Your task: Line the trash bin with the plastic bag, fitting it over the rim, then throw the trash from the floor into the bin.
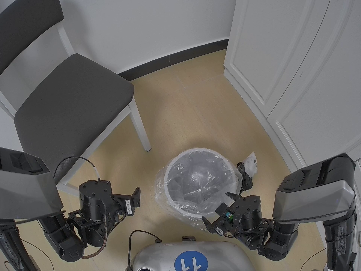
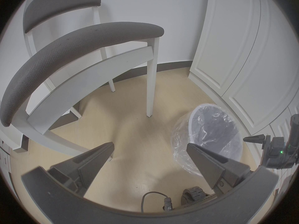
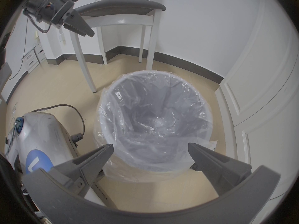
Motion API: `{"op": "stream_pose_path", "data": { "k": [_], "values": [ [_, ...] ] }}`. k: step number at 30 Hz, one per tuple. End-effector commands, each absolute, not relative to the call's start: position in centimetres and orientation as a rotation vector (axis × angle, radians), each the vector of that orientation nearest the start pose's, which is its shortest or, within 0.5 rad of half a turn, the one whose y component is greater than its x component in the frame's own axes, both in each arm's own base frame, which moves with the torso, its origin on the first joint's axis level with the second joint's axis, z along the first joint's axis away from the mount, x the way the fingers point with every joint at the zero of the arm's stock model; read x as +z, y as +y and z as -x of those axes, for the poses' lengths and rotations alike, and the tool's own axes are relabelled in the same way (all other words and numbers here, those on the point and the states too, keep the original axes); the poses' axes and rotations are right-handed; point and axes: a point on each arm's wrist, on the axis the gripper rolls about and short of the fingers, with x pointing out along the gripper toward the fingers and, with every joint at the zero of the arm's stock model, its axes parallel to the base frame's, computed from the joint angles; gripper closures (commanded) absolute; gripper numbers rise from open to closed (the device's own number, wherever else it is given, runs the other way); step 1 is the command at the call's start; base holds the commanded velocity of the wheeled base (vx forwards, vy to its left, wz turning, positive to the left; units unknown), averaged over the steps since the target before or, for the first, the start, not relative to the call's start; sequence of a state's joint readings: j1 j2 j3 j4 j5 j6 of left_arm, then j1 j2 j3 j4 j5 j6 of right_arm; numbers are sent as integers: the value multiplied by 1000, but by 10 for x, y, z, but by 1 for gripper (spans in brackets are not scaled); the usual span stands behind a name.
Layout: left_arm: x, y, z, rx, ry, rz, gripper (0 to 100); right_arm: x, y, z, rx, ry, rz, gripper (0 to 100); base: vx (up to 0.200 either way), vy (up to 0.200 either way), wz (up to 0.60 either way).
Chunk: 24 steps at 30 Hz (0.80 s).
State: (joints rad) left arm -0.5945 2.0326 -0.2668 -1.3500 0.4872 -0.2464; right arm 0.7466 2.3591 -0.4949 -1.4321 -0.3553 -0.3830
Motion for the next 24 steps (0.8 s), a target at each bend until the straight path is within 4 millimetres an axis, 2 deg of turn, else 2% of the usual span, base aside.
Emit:
{"op": "stream_pose_path", "data": {
  "k": [1,7,12,18,24],
  "values": [
    [41,-140,-224,-65,372,26,0,-19,217,-237,474,300,613,0,0,0,0],
    [41,-140,-224,-66,373,27,0,-20,217,-233,486,305,619,0,0,0,0],
    [42,-141,-224,-66,362,31,0,-17,226,-235,492,269,590,0,0,0,0],
    [41,-141,-225,-69,347,38,0,-6,246,-244,491,228,418,0,0,0,0],
    [39,-141,-225,-68,350,36,0,-2,250,-245,572,283,308,0,0,0,0]
  ]
}}
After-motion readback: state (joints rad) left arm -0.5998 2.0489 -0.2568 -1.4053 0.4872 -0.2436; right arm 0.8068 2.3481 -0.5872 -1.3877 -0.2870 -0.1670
